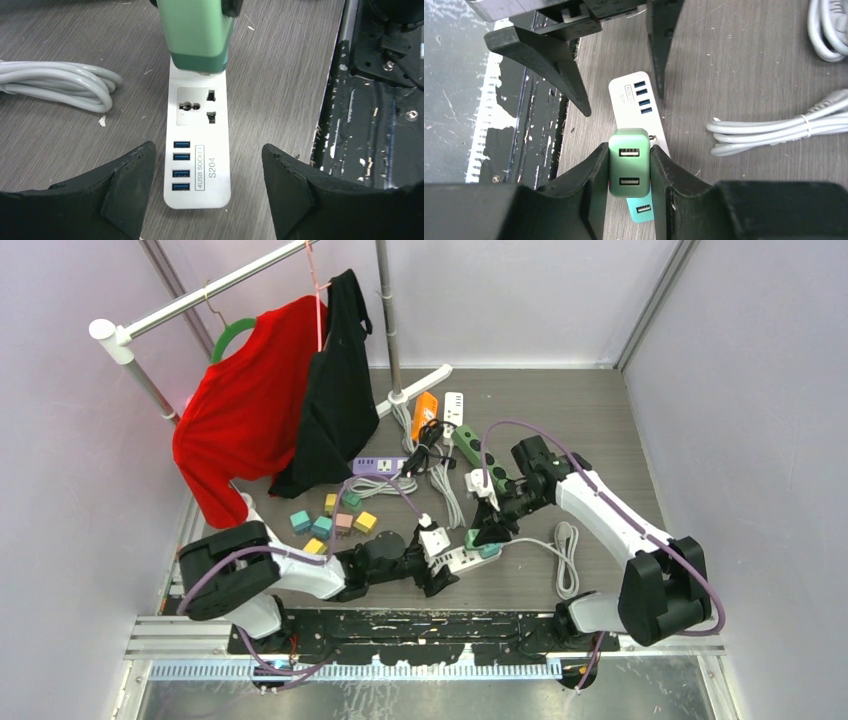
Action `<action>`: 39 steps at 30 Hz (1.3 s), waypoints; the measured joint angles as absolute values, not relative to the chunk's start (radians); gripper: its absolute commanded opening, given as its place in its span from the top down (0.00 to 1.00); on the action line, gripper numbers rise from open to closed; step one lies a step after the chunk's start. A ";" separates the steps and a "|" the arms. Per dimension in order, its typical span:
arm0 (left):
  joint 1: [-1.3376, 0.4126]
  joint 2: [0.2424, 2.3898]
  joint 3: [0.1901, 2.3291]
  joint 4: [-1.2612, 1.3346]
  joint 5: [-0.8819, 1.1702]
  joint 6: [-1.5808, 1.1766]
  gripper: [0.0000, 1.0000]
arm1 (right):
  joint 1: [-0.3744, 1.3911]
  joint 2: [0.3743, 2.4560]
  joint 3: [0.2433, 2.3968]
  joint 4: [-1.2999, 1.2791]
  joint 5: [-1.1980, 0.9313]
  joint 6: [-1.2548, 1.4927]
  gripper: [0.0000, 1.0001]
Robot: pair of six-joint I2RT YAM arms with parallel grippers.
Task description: Pull the plug off the socket
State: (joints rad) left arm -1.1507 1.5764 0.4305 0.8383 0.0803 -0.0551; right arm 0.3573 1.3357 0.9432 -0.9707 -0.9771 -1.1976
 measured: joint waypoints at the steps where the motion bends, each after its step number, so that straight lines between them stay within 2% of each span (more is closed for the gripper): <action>1: -1.151 1.554 0.432 0.807 0.080 -0.065 0.23 | 0.348 1.332 0.947 -0.969 -0.980 -1.185 0.99; 5: -1.151 1.454 0.450 0.668 0.078 -0.105 0.21 | 0.314 1.311 0.957 -0.945 -1.000 -1.104 0.99; 12: -1.151 1.243 0.479 0.482 0.034 -0.178 0.00 | 0.292 1.305 0.958 -0.826 -1.016 -0.820 0.98; 17: -1.150 1.149 0.527 0.360 -0.015 -0.235 0.01 | 0.288 1.361 0.987 -0.747 -1.016 -0.599 0.98; 24: -1.144 1.149 0.669 0.158 -0.073 -0.335 0.00 | 0.284 1.488 1.033 -0.708 -1.016 -0.399 0.96; 33: -1.143 1.341 0.909 -0.087 -0.214 -0.463 0.05 | 0.284 1.547 1.052 -0.703 -1.013 -0.287 0.94; 39: -1.143 1.443 0.985 -0.193 -0.280 -0.509 0.11 | 0.284 1.566 1.058 -0.695 -1.016 -0.245 0.94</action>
State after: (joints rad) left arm -1.1435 1.4429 0.9848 -0.1928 -0.2798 -0.5095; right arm 0.2836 1.5661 1.0580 -0.6949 -1.0157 -0.2447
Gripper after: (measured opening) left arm 0.907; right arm 0.376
